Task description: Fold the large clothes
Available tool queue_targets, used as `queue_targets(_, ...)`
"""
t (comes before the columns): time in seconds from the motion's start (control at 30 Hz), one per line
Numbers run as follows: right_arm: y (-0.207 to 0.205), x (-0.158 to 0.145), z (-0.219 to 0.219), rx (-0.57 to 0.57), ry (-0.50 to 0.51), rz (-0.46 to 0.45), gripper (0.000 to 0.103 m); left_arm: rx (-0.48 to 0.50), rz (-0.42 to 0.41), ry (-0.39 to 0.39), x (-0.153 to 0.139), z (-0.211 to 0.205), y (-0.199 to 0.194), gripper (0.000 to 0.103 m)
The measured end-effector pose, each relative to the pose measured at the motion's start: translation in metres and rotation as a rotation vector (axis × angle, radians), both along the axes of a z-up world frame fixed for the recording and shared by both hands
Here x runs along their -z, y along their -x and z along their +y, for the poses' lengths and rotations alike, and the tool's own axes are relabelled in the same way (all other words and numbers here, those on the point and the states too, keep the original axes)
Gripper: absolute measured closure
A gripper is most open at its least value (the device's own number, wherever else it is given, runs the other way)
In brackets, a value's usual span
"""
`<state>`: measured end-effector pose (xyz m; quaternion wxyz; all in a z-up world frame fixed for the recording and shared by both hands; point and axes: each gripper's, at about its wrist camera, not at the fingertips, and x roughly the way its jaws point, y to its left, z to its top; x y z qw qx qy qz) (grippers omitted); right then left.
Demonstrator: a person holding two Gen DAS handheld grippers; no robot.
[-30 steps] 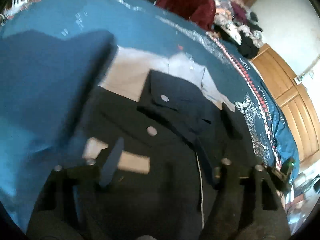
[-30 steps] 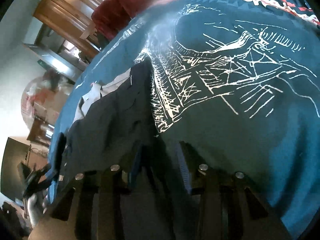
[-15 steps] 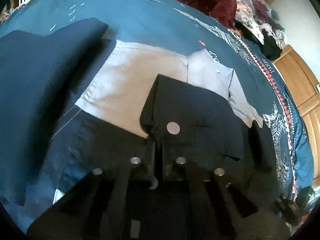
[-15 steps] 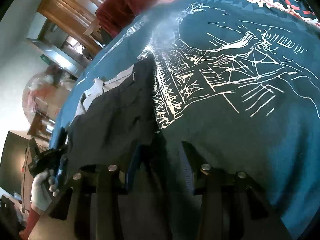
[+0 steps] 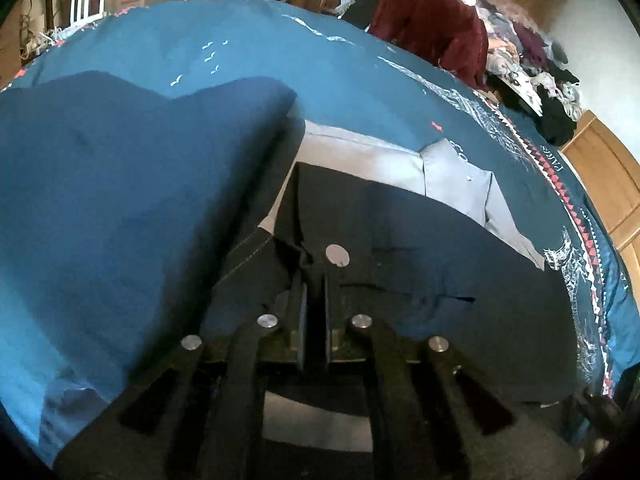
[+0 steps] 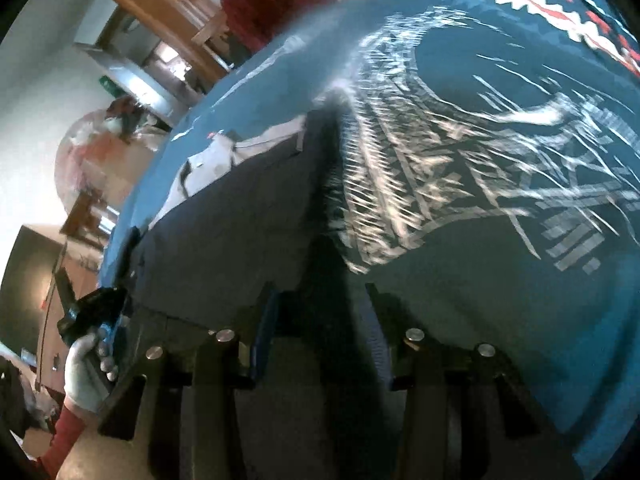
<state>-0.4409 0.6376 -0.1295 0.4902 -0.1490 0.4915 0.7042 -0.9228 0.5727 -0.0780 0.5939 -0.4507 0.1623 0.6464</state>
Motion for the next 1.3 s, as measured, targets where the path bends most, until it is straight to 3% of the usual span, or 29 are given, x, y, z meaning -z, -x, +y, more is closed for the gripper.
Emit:
queue_targets(0.07, 0.008, 0.005, 0.009, -0.023, 0.029, -0.012, 0.036, 0.001, -0.002, 0.005, 0.000, -0.001, -0.004, 0.097)
queue_targets(0.1, 0.013, 0.013, 0.014, -0.040, 0.064, -0.017, 0.042, 0.005, -0.001, 0.008, 0.000, 0.000, -0.005, 0.096)
queue_targets(0.13, 0.014, 0.017, 0.015, -0.039, 0.063, -0.015, 0.086, 0.012, 0.000, 0.012, 0.000, -0.001, -0.005, 0.094)
queue_targets(0.17, 0.009, 0.023, 0.017, -0.033, 0.077, 0.016, 0.088, 0.014, 0.000, 0.018, -0.002, 0.010, -0.018, 0.092)
queue_targets(0.2, -0.002, 0.026, 0.014, 0.000, 0.071, 0.070, 0.089, 0.017, 0.003, 0.029, -0.001, 0.011, -0.021, 0.092)
queue_targets(0.23, -0.009, 0.027, 0.012, 0.014, 0.064, 0.089, 0.090, 0.019, 0.021, 0.040, 0.001, 0.016, -0.027, 0.087)
queue_targets(0.33, -0.014, 0.045, 0.014, -0.008, 0.094, 0.134, 0.092, 0.037, 0.079, 0.063, 0.012, 0.021, -0.036, 0.086)
queue_targets(0.4, -0.010, 0.030, 0.014, -0.022, 0.073, 0.069, 0.088, 0.046, 0.056, 0.047, 0.005, 0.018, -0.034, 0.087)
queue_targets(0.47, -0.007, 0.010, 0.007, -0.020, 0.035, -0.028, 0.071, 0.051, -0.008, 0.003, -0.010, 0.002, -0.022, 0.088)
queue_targets(0.53, -0.010, -0.017, -0.003, 0.001, -0.029, -0.082, 0.071, 0.037, -0.009, -0.049, -0.028, -0.022, -0.008, 0.087)
queue_targets(0.63, 0.000, -0.043, -0.004, -0.004, -0.089, -0.067, 0.071, -0.009, -0.012, -0.111, -0.051, -0.055, 0.023, 0.085)
queue_targets(0.7, 0.041, -0.053, 0.011, -0.104, -0.111, -0.008, 0.071, -0.069, -0.022, -0.148, -0.063, -0.077, 0.054, 0.081)
queue_targets(0.83, 0.150, -0.060, 0.048, -0.323, -0.133, 0.043, 0.071, -0.266, -0.002, -0.170, -0.073, -0.120, 0.132, 0.062)
queue_targets(0.97, 0.280, -0.051, 0.099, -0.511, -0.106, 0.094, 0.071, -0.390, -0.042, -0.143, -0.064, -0.142, 0.213, 0.060)
queue_targets(1.07, 0.340, -0.025, 0.126, -0.576, -0.037, 0.101, 0.071, -0.454, -0.085, -0.147, -0.055, -0.140, 0.252, 0.059)
queue_targets(1.17, 0.371, 0.020, 0.138, -0.599, 0.050, -0.002, 0.077, -0.491, -0.095, -0.141, -0.044, -0.124, 0.283, 0.058)
queue_targets(1.2, 0.367, 0.027, 0.138, -0.581, 0.010, 0.049, 0.079, -0.494, -0.107, -0.139, -0.037, -0.114, 0.296, 0.057)
queue_targets(1.27, 0.358, 0.028, 0.138, -0.567, 0.014, 0.102, 0.082, -0.508, -0.131, -0.120, -0.026, -0.101, 0.314, 0.045)
queue_targets(1.3, 0.355, 0.027, 0.137, -0.560, 0.013, 0.112, 0.082, -0.534, -0.139, -0.103, -0.016, -0.089, 0.327, 0.045)
